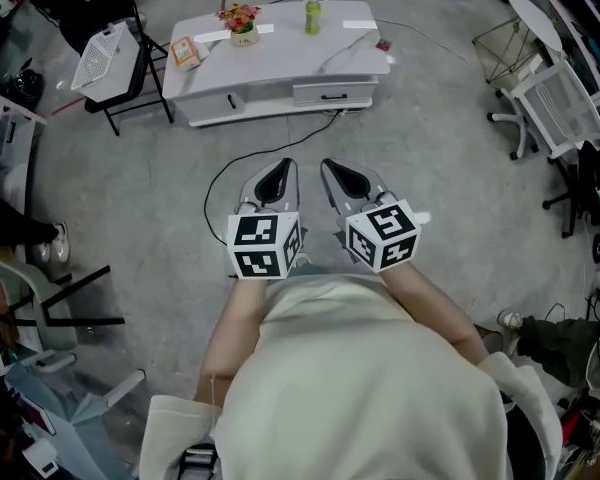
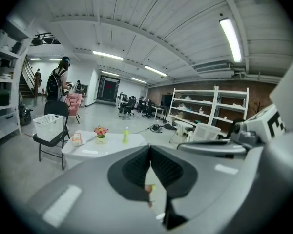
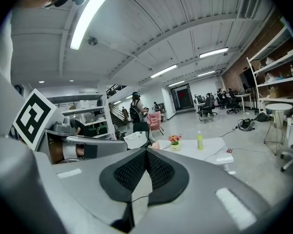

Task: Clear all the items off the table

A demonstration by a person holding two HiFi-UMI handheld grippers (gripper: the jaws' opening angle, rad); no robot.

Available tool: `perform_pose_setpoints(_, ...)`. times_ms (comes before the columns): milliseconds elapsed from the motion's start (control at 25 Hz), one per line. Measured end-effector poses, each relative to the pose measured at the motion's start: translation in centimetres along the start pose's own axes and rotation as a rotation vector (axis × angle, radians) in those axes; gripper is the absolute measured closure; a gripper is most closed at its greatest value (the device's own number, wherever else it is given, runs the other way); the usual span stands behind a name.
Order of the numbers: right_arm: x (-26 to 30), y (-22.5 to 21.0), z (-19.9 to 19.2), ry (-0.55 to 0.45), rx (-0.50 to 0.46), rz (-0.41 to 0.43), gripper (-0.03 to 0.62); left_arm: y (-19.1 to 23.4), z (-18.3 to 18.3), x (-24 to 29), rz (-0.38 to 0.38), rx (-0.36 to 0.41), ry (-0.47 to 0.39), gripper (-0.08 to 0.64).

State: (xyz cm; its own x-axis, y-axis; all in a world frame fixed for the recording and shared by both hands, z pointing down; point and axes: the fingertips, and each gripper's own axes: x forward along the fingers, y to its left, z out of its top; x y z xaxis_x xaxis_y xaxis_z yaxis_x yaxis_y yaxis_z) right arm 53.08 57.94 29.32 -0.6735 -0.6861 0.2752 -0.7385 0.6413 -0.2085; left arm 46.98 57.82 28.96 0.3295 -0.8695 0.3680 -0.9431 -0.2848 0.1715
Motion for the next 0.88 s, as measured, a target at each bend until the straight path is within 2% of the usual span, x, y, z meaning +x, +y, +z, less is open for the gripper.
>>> perform_pose_setpoints(320,2.0,-0.5,0.3,-0.004,0.007,-0.062,0.594,1.5,0.2,1.3,-0.059,0.01,0.021,0.55)
perform_pose_setpoints(880,3.6,-2.7,0.5,0.013,0.018,-0.097,0.594,2.9,0.3,4.6,-0.076,-0.019,0.037,0.549)
